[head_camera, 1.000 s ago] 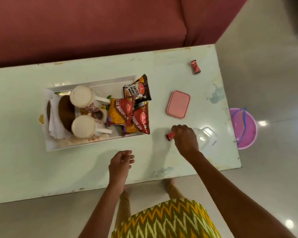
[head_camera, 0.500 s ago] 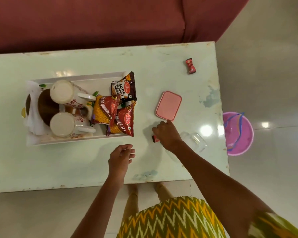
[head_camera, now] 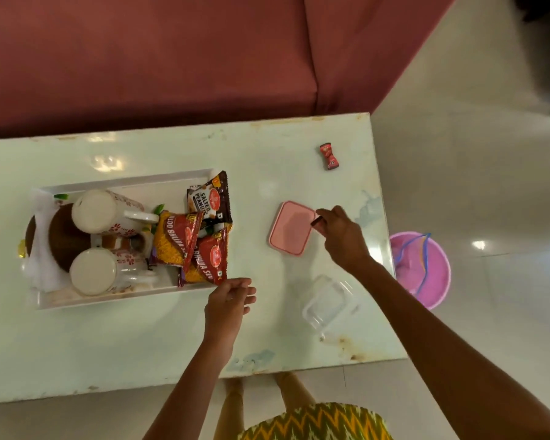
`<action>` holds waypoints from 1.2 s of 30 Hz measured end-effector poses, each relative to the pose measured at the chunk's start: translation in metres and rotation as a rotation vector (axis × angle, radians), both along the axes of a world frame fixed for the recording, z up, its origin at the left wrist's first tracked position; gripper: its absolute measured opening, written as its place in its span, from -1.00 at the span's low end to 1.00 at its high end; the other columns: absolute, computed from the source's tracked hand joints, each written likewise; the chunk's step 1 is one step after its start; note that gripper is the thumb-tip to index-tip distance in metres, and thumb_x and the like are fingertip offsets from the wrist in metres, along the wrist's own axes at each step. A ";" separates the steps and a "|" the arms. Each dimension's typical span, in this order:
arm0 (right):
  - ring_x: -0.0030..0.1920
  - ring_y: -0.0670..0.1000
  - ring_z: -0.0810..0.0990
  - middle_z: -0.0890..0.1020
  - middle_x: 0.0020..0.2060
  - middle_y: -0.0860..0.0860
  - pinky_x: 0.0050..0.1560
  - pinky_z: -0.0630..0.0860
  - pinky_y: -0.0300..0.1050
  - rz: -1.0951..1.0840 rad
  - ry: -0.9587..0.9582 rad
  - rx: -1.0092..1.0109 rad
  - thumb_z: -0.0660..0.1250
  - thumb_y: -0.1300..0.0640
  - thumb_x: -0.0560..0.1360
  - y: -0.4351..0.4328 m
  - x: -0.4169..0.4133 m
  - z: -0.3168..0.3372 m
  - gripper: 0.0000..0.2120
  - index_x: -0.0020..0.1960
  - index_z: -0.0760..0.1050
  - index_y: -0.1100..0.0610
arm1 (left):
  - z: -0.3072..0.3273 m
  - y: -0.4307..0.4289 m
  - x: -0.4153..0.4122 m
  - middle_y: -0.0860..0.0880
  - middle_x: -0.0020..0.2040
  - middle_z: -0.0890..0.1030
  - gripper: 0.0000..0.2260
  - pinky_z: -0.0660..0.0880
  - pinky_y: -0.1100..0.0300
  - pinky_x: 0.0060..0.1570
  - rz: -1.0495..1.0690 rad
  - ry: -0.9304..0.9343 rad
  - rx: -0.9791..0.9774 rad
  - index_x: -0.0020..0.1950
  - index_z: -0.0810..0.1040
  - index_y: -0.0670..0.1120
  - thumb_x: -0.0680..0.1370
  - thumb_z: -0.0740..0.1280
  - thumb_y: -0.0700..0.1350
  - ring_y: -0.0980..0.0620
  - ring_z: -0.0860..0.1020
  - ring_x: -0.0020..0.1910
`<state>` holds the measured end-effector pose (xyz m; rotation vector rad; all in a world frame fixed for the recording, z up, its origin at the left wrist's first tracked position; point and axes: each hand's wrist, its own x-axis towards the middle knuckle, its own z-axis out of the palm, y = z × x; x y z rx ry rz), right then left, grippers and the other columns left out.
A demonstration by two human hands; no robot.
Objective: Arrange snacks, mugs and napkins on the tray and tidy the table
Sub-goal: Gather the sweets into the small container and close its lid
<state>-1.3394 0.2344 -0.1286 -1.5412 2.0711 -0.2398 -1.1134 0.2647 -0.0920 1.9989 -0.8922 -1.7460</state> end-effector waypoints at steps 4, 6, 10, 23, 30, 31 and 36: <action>-0.02 0.30 0.53 0.38 0.13 0.29 -0.03 0.52 0.16 -0.053 0.043 -0.013 0.16 0.50 0.41 -0.045 -0.039 0.002 -0.63 0.20 0.39 0.31 | -0.001 -0.009 -0.009 -0.02 -0.13 0.63 -0.89 0.49 0.22 -0.18 -0.027 0.007 -0.010 -0.07 0.55 -0.03 0.56 0.23 -0.15 0.03 0.60 -0.12; 0.07 0.27 0.47 0.36 0.14 0.30 0.04 0.51 0.15 -0.039 0.078 -0.040 0.11 0.54 0.39 -0.068 -0.050 -0.004 -0.53 0.27 0.36 0.28 | -0.004 -0.014 -0.013 0.00 -0.15 0.63 -0.87 0.48 0.23 -0.20 -0.034 0.003 -0.021 -0.10 0.55 0.00 0.56 0.23 -0.15 0.05 0.60 -0.14; 0.12 0.27 0.37 0.41 0.12 0.29 0.06 0.49 0.15 -0.099 0.181 -0.074 0.09 0.53 0.43 -0.106 -0.057 -0.018 -0.61 0.19 0.45 0.30 | -0.010 -0.022 -0.015 0.01 -0.18 0.63 -0.85 0.48 0.24 -0.21 -0.047 -0.011 -0.030 -0.14 0.55 0.01 0.56 0.24 -0.17 0.06 0.60 -0.17; 0.17 0.17 0.43 0.47 0.14 0.24 0.05 0.49 0.02 -0.333 0.120 -0.051 0.25 0.24 0.53 -0.129 -0.045 -0.049 -0.75 0.16 0.45 0.33 | -0.015 -0.027 -0.025 -0.01 -0.18 0.63 -0.86 0.47 0.24 -0.22 -0.069 0.013 -0.033 -0.14 0.55 -0.02 0.55 0.24 -0.19 0.06 0.60 -0.19; -0.07 0.22 0.56 0.54 -0.01 0.29 -0.05 0.54 0.00 -0.554 -0.271 -0.151 0.37 0.23 0.46 -0.083 -0.037 -0.022 -0.82 -0.03 0.52 0.34 | -0.007 -0.024 -0.036 -0.02 -0.16 0.63 -0.86 0.47 0.25 -0.21 -0.112 0.022 -0.018 -0.11 0.55 -0.01 0.56 0.23 -0.19 0.04 0.60 -0.16; -0.09 0.23 0.56 0.55 -0.04 0.29 -0.05 0.55 0.03 -0.573 -0.293 -0.163 0.38 0.24 0.45 -0.067 -0.033 -0.015 -0.83 -0.03 0.53 0.34 | -0.006 -0.023 -0.038 -0.02 -0.15 0.63 -0.86 0.47 0.24 -0.19 -0.125 0.020 -0.015 -0.12 0.55 -0.01 0.56 0.23 -0.19 0.04 0.60 -0.15; -0.23 0.21 0.58 0.57 -0.22 0.24 -0.20 0.58 -0.06 -0.726 -0.422 -0.139 0.39 0.22 0.43 0.029 -0.008 0.016 -0.93 -0.18 0.54 0.21 | -0.002 -0.011 -0.048 -0.06 -0.13 0.64 -0.86 0.47 0.16 -0.08 -0.259 -0.024 -0.004 -0.16 0.54 0.02 0.54 0.25 -0.17 0.04 0.59 -0.15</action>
